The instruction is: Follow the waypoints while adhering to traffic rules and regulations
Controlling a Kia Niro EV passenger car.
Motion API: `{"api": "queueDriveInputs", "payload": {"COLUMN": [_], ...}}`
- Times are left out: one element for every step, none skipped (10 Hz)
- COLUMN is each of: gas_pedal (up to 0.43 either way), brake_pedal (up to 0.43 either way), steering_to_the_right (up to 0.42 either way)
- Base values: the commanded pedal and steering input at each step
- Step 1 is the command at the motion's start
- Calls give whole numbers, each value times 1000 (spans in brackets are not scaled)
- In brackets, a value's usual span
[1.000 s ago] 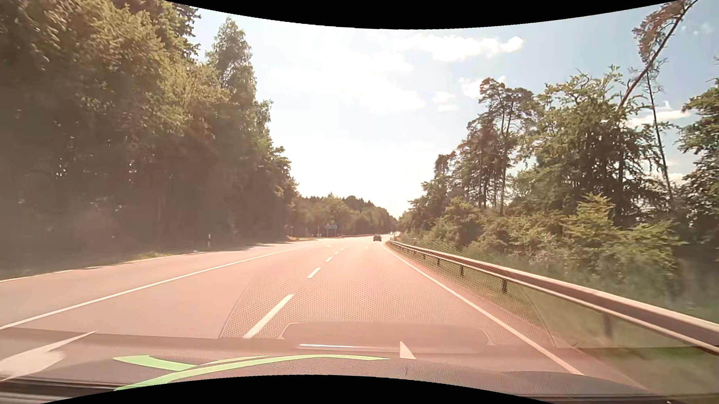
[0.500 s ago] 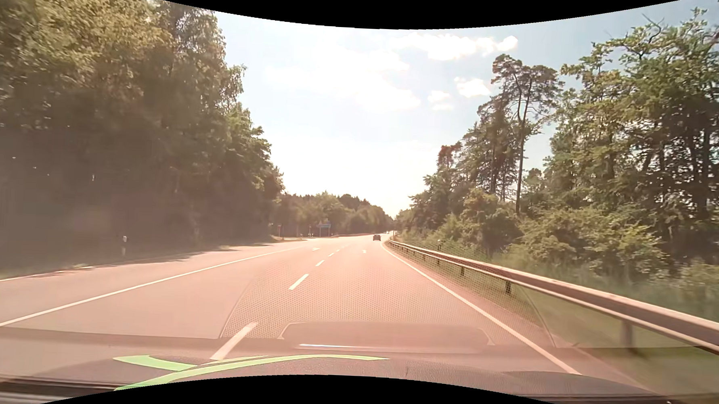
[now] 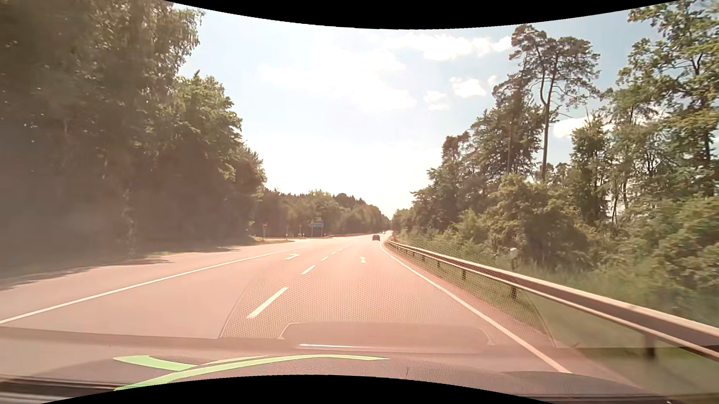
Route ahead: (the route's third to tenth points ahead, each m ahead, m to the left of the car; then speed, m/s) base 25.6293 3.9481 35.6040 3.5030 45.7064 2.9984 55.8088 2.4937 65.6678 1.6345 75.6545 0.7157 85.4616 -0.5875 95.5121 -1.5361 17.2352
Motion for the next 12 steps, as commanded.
{"api": "queueDriveInputs", "payload": {"gas_pedal": [59, 59, 59, 47, 47, 39, 39, 39, 39, 39, 39, 39], "brake_pedal": [0, 0, 0, 0, 0, 0, 0, 0, 0, 0, 0, 0], "steering_to_the_right": [7, 6, 6, 6, 5, 5, 5, 4, 4, 4, 4, 4]}}
